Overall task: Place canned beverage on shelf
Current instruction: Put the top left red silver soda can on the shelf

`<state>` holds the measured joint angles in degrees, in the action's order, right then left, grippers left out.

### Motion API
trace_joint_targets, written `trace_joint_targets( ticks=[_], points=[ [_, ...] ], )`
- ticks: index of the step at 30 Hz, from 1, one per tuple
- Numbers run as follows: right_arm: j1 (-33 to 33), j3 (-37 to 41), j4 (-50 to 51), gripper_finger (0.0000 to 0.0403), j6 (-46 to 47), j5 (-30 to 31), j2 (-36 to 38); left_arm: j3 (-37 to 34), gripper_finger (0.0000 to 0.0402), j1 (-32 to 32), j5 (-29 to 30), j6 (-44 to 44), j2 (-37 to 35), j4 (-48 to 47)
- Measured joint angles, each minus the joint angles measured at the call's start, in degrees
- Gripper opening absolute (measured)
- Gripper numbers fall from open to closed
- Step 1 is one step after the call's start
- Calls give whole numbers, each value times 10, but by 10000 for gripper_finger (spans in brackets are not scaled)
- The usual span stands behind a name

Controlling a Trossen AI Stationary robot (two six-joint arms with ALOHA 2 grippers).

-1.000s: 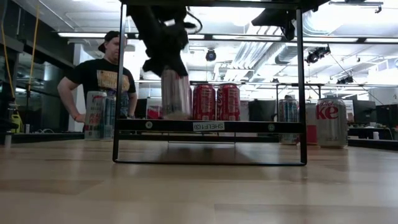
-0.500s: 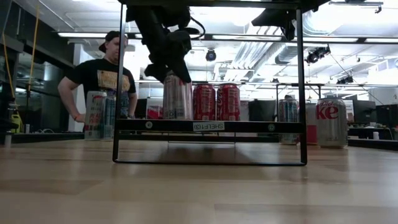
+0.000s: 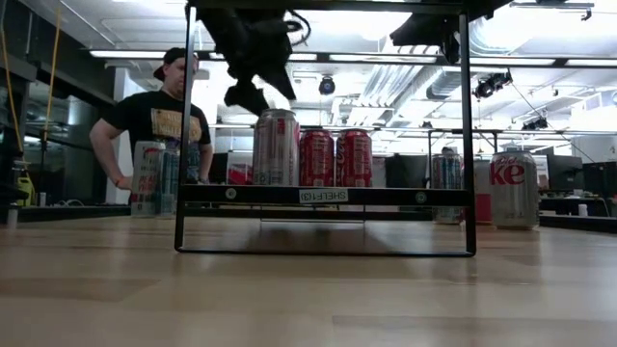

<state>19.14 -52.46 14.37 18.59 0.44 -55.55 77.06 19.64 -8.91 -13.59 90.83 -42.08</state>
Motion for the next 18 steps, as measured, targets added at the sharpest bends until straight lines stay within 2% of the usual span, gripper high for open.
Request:
trace_joint_targets(
  ticks=[6, 10, 14, 18],
  points=[
    [-17, 0, -53, 164, 81, 1, -12, 25, 298, 22, -20, -29, -86, -26],
    [-44, -21, -91, 241, 109, -5, -67, 26, 298, 38, 23, -43, -168, 0],
    [-68, -111, -27, 281, 98, -5, -167, 27, 298, 57, 66, -47, -243, 18],
    [-76, -238, 91, 290, 80, 6, -280, 27, 298, 72, 98, -64, -293, 22]
  ],
)
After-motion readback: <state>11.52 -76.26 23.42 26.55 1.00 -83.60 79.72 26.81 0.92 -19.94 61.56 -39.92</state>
